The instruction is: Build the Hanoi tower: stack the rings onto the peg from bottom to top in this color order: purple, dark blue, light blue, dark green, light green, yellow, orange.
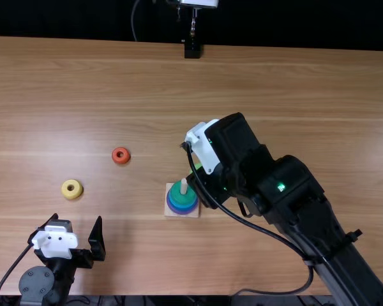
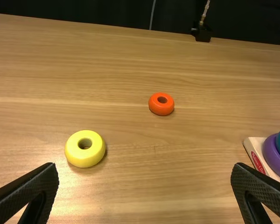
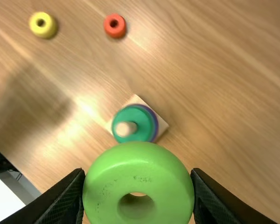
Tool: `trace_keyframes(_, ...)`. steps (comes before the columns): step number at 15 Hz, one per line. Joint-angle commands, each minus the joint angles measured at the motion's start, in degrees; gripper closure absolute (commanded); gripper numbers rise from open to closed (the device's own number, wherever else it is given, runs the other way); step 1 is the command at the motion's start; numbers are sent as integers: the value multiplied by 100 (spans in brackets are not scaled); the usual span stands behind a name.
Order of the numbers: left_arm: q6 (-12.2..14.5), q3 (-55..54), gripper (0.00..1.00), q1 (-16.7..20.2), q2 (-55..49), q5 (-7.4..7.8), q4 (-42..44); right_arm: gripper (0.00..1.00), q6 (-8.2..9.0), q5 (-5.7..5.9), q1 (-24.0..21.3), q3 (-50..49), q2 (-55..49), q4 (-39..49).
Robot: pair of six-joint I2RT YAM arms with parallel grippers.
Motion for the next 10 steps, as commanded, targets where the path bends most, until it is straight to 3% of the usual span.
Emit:
trace_keyframes(1, 36, -305, 0, 65, -69, 36, -59, 100, 64, -43, 146, 234, -4, -23)
trace_keyframes(3, 36, -305, 0, 65, -69, 36, -59, 100, 433, -33, 286, 243, 5, -13)
trace_keyframes(10, 36, -305, 0, 65, -69, 36, -59, 100, 475, -33, 295, 445, 673, 61)
